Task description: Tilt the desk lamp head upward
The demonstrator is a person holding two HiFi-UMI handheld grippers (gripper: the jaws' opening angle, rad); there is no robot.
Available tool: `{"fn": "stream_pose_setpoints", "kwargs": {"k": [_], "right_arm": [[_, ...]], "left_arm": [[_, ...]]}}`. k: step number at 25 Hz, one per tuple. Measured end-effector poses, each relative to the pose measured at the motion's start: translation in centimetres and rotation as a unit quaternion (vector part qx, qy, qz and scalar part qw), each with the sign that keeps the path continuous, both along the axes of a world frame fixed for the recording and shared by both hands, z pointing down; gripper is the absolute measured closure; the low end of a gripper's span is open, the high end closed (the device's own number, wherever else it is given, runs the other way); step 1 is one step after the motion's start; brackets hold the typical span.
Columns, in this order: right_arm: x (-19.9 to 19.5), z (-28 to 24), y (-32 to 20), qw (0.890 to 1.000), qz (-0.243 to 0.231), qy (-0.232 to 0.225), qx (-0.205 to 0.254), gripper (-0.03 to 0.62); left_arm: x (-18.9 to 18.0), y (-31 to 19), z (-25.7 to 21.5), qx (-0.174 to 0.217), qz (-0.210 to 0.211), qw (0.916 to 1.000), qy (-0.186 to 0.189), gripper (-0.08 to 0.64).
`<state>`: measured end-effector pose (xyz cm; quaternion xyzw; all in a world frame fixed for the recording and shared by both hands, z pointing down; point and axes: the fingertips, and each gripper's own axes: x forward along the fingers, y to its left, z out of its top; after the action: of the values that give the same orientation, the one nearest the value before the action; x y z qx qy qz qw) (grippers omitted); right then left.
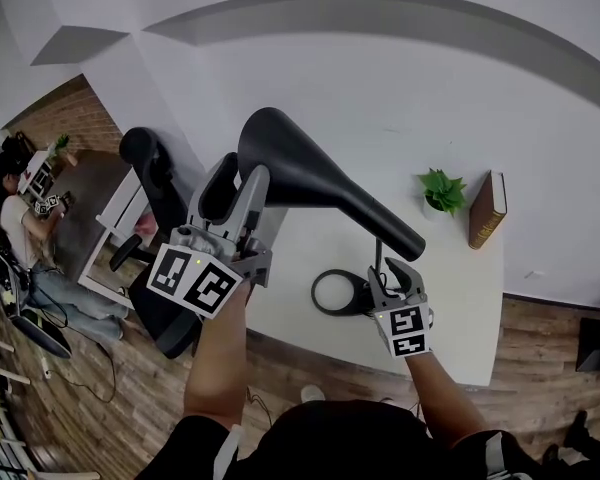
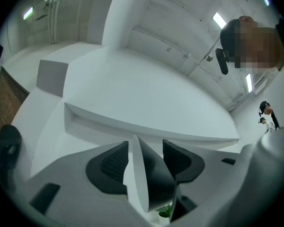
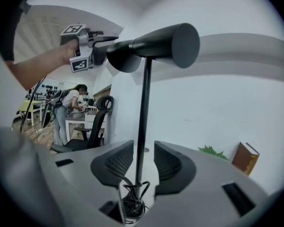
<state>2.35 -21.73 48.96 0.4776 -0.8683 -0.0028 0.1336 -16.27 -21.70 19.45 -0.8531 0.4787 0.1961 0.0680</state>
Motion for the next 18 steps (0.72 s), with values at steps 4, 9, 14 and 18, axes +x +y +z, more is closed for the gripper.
{"fn": "stream_pose_setpoints", "kwargs": {"k": [4,9,14,18], "right_arm": [[1.1,-1.1,1.4,1.000,-0.012,-0.022,0.000,0.444],[1.9,-1.5,4.1,0.999,-0.022,-0.041,0.001,0.443],[2.6,-2.9,5.6,0.999,-0.022,-0.045,0.010,0.454],[2.6,-4.3,6.3,0.998,-0.028,-0.052,0.020,0.483]], "left_arm": [[-0.5,1.5,0.3,0.015,-0.018,0.9997,-0.009,0.314],[-1.1,4.2,2.5,0.029,-0.064,0.9973,-0.022,0.302],[-0.2,6.0,6.3,0.000,-0.084,0.9941,-0.069,0.302],[0.4,7.0,9.8,-0.039,-0.092,0.9914,-0.084,0.304]]}}
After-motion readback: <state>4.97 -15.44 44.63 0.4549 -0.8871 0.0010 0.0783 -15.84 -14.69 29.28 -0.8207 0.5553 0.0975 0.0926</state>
